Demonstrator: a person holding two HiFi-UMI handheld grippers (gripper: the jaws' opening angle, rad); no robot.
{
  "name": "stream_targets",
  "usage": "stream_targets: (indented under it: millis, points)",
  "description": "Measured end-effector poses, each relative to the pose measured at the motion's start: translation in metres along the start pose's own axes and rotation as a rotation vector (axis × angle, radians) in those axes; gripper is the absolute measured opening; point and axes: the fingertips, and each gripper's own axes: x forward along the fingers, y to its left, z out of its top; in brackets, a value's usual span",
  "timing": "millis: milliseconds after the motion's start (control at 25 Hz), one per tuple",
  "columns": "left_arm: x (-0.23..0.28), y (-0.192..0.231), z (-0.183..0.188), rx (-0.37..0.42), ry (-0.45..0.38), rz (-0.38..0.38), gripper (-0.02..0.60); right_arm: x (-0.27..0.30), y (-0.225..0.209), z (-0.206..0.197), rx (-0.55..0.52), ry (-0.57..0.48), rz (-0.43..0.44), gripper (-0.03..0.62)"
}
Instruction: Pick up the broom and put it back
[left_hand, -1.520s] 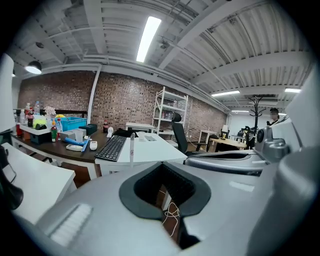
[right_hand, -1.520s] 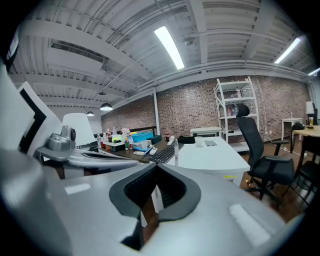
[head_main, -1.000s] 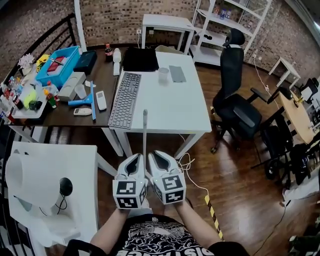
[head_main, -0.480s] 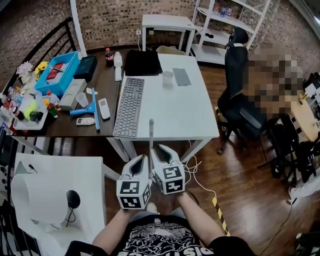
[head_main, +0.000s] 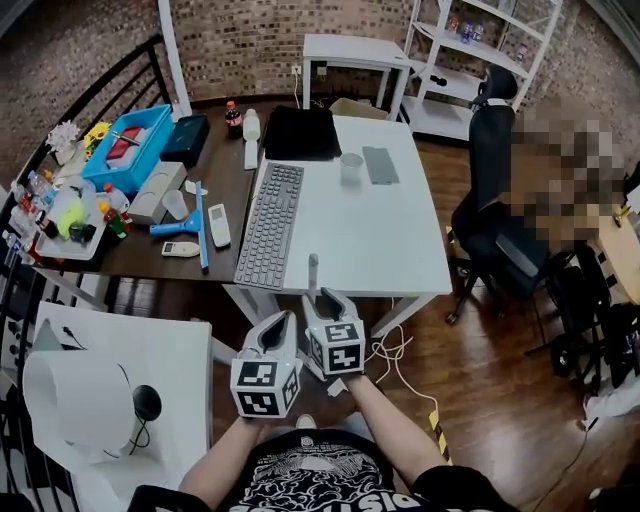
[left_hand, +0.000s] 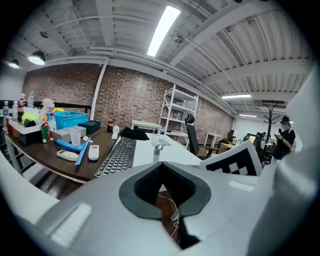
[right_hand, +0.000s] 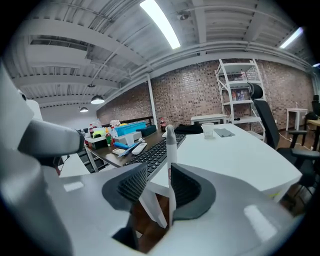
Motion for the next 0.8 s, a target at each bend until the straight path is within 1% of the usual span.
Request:
stream_targets:
  millis: [240, 360, 480, 800]
  points:
    - [0.003, 0.011, -0.001, 0.013, 0.015, 0.019, 0.006, 0.026, -0.006, -0.011, 0.009, 0.028, -0.006, 0.132]
    - [0.000, 0.018, -0.004, 0.015, 0.022, 0.031, 0.006, 0.038, -0.014, -0.015, 0.006, 0.042, -0.023, 0.132]
    - [0.000, 0.022, -0.007, 0.014, 0.031, 0.040, 0.006, 0.046, -0.023, -0.018, 0.002, 0.059, -0.037, 0.149]
    - [0.000, 0.029, -0.009, 0.022, 0.044, 0.055, 0.006, 0.070, -0.028, -0.024, -0.008, 0.087, -0.034, 0.150]
